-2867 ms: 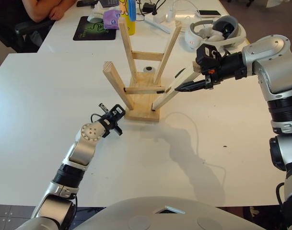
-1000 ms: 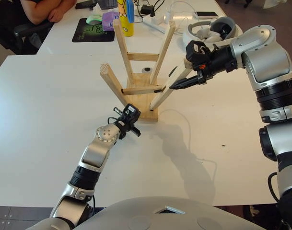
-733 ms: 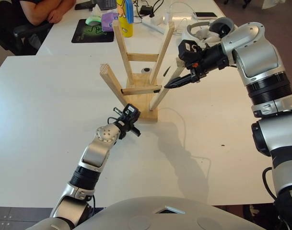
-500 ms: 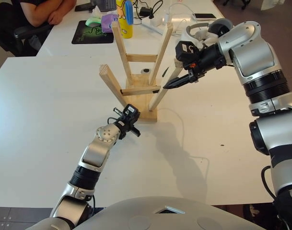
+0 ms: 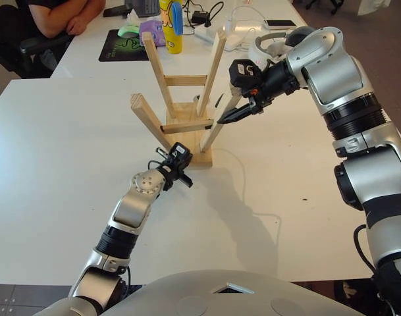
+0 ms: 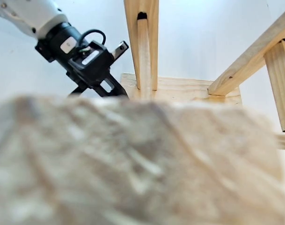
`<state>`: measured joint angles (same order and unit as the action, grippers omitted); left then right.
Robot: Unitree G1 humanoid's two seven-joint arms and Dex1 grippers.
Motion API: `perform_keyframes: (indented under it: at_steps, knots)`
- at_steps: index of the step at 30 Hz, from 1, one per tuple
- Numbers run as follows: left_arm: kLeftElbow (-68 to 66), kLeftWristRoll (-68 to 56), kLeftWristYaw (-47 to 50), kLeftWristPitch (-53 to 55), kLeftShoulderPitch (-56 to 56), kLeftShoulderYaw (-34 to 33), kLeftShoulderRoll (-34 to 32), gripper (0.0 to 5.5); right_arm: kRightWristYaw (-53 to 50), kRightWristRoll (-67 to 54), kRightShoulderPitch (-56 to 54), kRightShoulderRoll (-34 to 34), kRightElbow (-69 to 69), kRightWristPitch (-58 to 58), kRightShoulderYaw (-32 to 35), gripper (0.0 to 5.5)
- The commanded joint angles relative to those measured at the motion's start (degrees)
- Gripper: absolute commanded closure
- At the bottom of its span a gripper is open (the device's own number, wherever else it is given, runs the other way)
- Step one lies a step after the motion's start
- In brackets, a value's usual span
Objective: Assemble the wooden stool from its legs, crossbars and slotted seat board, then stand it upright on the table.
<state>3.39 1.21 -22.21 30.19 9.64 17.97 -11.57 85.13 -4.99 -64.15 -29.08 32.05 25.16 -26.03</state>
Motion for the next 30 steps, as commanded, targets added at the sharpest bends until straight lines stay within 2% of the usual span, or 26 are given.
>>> perform_keyframes:
  at_steps: [1, 8, 22, 30]
  knots:
    - [-2.48, 0.02, -1.72, 1.91, -0.45, 1.64, -0.15, 5.5, 0.04, -1.5, 7.65, 2.83, 2.0, 2.94, 0.68, 3.45]
    - [-3.62, 0.01, -2.93, 1.06, 0.05, 1.38, -0.87, 5.5, -5.1, -3.73, 13.55, 2.5, 0.12, 2.29, 6.47, 3.45]
    - [-4.08, -0.01, -4.45, 1.12, 0.76, 1.73, -1.03, 5.5, -8.51, -9.64, 17.78, 3.87, -3.16, 4.59, 12.66, 3.45]
    - [-4.02, -0.02, -5.13, 1.25, 1.07, 1.88, -1.2, 5.5, -9.9, -11.61, 21.89, 4.07, -6.3, 4.92, 13.98, 3.45]
